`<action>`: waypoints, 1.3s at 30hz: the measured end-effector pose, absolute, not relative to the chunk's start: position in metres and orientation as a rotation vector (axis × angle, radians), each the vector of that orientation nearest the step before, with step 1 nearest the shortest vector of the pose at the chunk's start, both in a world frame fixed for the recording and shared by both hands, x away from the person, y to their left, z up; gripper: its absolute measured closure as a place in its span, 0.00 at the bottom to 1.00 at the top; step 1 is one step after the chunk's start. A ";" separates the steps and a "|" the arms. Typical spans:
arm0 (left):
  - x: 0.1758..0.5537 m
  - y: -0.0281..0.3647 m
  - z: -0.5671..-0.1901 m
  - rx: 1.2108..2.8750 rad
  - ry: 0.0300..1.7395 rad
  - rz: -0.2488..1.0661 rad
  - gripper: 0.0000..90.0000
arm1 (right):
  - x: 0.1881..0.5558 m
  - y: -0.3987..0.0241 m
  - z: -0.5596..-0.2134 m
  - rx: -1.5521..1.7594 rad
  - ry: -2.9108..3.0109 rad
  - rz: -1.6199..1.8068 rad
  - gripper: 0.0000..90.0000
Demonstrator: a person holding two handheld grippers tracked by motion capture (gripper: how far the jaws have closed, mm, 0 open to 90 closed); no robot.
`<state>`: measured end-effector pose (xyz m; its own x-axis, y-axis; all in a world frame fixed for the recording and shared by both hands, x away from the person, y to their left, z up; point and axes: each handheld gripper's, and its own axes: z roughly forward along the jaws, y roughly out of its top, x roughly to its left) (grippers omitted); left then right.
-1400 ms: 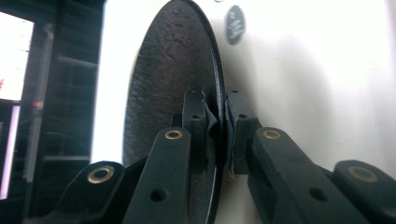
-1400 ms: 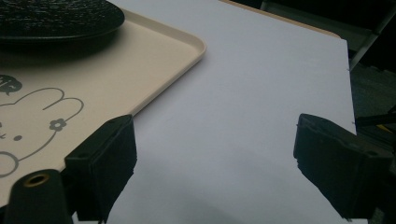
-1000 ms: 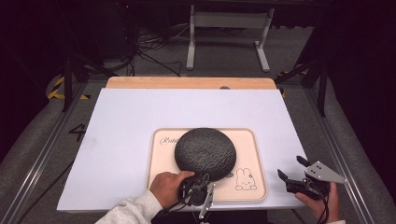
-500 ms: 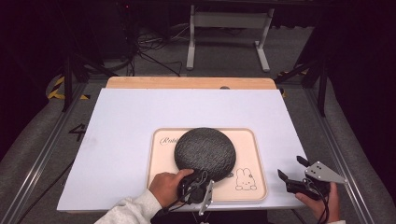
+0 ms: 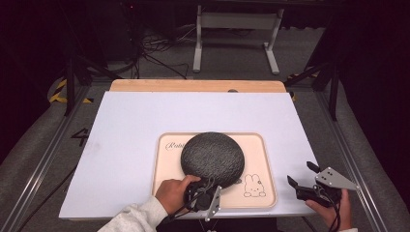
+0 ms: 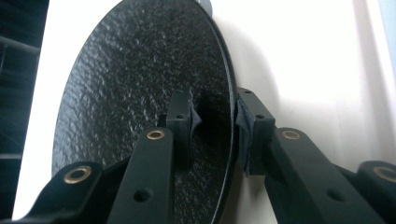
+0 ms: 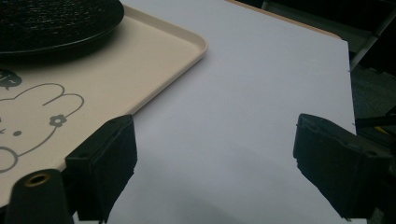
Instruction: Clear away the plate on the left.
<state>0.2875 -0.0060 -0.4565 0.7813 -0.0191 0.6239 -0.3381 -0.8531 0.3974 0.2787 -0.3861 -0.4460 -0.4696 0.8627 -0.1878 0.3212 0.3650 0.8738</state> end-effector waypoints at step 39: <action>0.307 0.024 -0.425 2.275 0.038 0.713 0.20 | 0.278 -0.386 -0.446 1.019 1.976 1.054 0.16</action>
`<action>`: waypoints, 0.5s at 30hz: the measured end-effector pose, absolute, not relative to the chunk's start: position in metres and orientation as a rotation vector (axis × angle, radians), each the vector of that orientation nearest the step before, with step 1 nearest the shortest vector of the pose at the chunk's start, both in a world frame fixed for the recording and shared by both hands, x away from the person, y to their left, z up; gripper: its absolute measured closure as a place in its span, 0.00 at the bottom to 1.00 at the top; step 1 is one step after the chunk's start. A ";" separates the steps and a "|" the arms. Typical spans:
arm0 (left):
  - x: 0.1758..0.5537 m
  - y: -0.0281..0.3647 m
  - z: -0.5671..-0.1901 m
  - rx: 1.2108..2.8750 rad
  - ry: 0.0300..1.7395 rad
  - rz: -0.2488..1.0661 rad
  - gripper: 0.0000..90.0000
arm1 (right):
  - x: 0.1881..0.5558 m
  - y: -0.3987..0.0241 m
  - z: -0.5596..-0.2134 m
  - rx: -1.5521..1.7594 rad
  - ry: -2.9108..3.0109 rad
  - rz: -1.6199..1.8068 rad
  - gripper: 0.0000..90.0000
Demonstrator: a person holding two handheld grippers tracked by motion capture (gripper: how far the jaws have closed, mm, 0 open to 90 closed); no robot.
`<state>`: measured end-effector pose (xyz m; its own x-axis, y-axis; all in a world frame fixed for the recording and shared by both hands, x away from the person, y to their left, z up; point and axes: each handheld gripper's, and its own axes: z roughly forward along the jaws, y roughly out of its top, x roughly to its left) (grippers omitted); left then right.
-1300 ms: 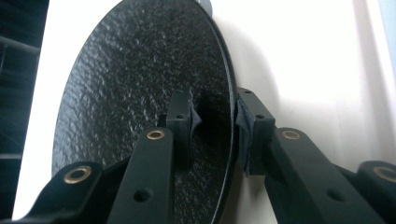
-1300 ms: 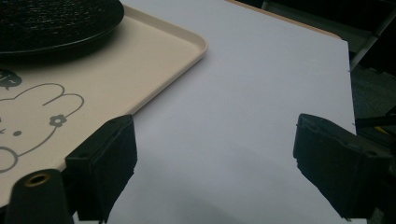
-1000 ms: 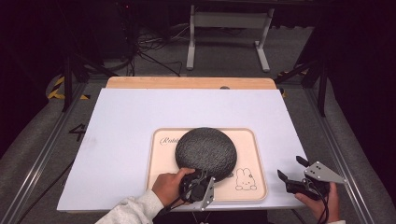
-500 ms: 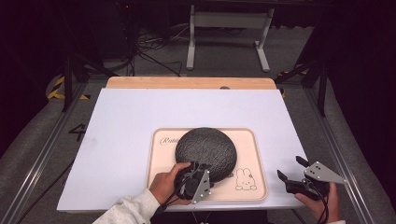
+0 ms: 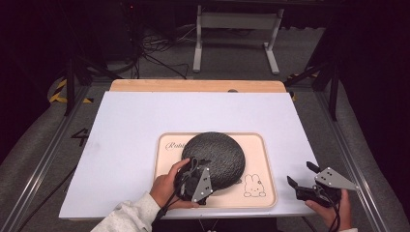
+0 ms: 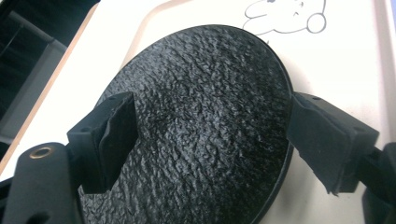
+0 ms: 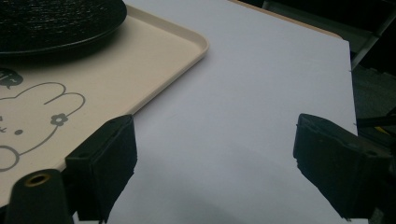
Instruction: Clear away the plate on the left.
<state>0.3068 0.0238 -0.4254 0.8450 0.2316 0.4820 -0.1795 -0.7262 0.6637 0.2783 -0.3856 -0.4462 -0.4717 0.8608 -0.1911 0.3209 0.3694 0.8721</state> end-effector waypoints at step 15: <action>0.325 0.046 -0.420 2.225 0.147 0.682 0.13 | 0.278 -0.386 -0.446 1.017 1.968 1.054 0.16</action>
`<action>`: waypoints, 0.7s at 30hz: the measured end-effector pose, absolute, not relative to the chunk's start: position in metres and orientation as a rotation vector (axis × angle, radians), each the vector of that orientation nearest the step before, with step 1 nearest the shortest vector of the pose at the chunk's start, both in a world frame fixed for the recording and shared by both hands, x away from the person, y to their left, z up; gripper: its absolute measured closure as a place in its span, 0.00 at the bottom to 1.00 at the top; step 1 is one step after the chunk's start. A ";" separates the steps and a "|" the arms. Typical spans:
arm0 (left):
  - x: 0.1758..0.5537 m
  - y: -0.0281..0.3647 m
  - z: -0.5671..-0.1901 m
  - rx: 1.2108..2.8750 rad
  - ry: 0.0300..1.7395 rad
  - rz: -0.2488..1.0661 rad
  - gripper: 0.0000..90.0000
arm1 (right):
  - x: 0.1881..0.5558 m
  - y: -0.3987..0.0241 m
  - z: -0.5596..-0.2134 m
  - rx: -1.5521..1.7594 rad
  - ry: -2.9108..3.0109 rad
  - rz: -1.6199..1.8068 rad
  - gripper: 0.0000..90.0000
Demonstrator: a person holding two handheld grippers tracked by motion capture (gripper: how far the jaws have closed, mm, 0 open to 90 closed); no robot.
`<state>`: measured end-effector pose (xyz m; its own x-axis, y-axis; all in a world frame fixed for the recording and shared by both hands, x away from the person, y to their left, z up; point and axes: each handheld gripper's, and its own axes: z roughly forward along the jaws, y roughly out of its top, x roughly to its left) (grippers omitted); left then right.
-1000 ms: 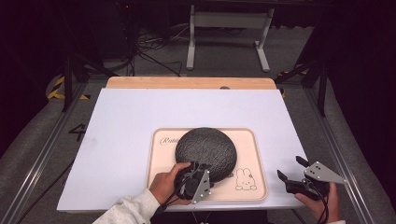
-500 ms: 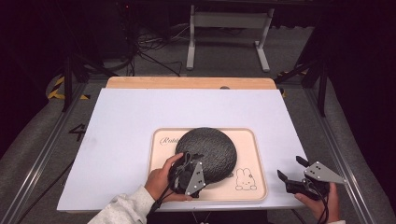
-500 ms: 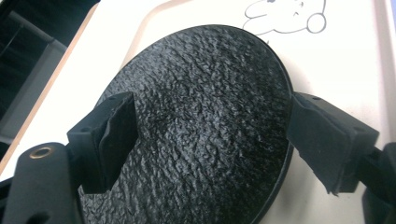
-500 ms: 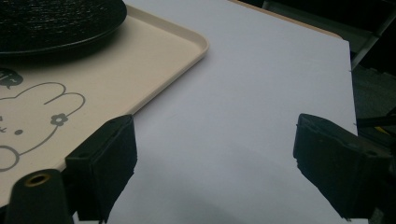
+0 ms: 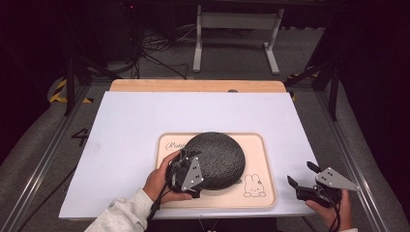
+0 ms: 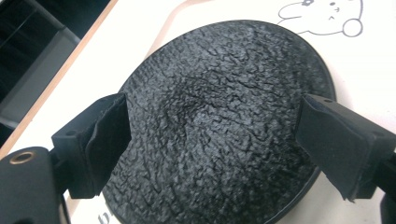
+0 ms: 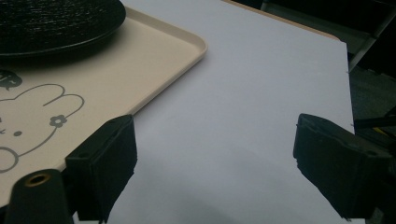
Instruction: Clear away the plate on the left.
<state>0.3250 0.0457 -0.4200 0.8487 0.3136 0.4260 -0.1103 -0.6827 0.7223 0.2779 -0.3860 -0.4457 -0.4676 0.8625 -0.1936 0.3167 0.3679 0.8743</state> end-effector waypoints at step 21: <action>0.346 0.075 -0.423 2.250 0.270 0.654 0.14 | 0.278 -0.386 -0.446 1.018 1.967 1.055 0.16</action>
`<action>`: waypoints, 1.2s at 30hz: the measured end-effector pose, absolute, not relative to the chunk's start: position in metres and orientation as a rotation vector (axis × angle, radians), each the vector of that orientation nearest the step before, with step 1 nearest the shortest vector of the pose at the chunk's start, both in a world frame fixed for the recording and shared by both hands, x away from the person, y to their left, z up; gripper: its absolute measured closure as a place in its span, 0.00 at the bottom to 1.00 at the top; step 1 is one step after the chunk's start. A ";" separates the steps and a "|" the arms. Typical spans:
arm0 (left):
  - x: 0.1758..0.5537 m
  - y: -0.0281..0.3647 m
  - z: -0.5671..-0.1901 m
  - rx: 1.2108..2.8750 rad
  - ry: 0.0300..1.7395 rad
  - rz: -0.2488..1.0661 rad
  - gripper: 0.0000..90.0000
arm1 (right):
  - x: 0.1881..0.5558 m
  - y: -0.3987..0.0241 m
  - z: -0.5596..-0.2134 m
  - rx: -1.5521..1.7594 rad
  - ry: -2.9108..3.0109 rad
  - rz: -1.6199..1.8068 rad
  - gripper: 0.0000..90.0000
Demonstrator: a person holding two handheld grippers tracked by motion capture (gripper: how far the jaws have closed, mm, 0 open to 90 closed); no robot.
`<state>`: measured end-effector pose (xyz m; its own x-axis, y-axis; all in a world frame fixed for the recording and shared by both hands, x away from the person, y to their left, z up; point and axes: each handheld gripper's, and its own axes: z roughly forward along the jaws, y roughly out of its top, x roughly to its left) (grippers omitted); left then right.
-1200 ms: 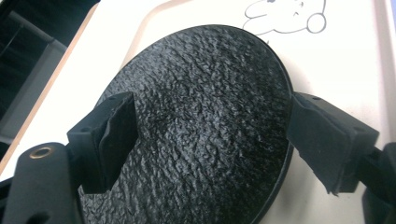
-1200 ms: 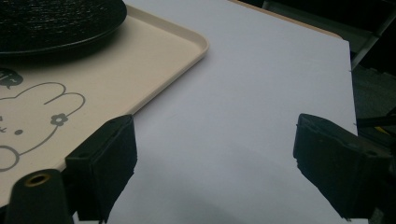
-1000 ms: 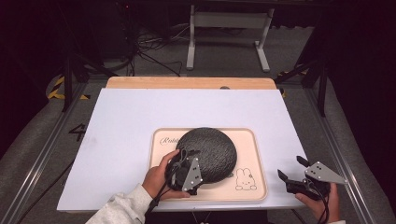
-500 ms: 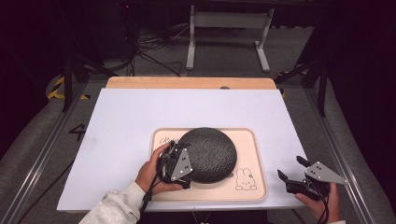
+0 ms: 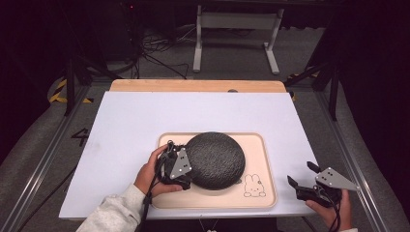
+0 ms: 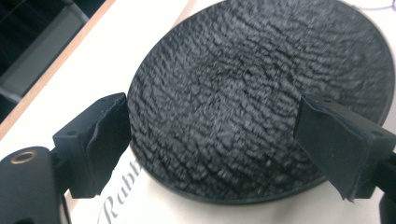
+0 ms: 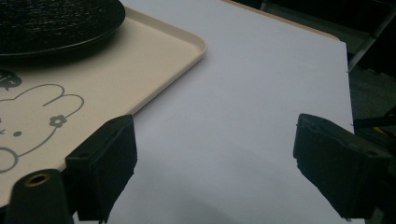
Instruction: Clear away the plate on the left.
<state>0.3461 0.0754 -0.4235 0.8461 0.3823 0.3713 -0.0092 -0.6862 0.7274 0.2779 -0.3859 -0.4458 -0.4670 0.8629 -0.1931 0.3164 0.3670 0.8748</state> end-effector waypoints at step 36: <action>0.348 0.163 -0.434 2.284 0.485 0.671 0.13 | 0.278 -0.386 -0.446 1.020 1.970 1.047 0.16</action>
<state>0.3482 0.1627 -0.4338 0.7958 0.5102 0.3261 0.1491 -0.6872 0.7110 0.2778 -0.3858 -0.4464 -0.4658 0.8628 -0.1962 0.3206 0.3712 0.8715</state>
